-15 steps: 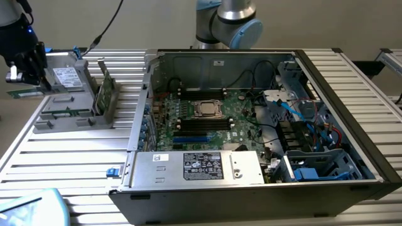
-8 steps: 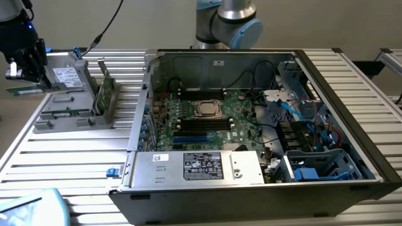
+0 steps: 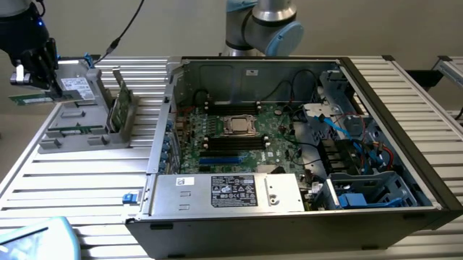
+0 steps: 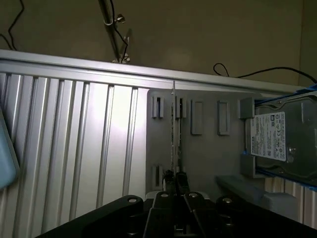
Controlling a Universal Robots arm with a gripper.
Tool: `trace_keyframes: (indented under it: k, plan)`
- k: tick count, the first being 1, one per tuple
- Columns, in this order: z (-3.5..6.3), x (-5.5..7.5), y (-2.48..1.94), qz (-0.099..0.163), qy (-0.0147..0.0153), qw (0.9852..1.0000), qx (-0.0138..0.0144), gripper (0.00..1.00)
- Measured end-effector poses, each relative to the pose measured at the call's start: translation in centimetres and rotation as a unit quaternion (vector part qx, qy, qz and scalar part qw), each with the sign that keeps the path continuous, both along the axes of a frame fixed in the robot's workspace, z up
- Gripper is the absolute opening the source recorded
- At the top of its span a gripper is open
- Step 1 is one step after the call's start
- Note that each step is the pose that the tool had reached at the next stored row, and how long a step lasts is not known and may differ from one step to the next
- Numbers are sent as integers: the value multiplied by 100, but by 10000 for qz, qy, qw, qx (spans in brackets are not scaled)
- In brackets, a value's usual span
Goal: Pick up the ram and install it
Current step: 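Pick up the ram and move it above insertion slot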
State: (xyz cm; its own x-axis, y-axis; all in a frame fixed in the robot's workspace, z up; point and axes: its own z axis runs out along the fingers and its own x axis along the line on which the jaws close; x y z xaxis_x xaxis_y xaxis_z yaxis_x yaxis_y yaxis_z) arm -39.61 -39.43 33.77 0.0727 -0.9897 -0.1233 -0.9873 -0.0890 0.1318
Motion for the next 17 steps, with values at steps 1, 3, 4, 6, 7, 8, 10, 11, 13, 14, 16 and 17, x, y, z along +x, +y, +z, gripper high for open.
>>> trace_keyframes:
  k: [1,3,4,6,7,8,10,11,13,14,16,17]
  plan:
    - [16,18,0,0,12,10000,4,13]
    - [41,54,-1,0,33,10000,14,13]
    - [53,73,-1,0,43,10000,20,13]
    - [79,110,-2,0,66,10000,28,13]
    - [94,128,-2,0,80,10000,32,13]
    - [111,145,-4,0,98,9999,35,13]
    - [148,178,-6,0,141,9999,38,13]
    - [165,193,-7,-1,165,9999,40,13]
    - [193,224,-11,0,212,9998,44,13]
    - [202,242,-12,-1,231,9997,47,13]
    - [208,289,-15,0,265,9996,54,13]
    - [211,314,-15,-1,279,9996,58,13]
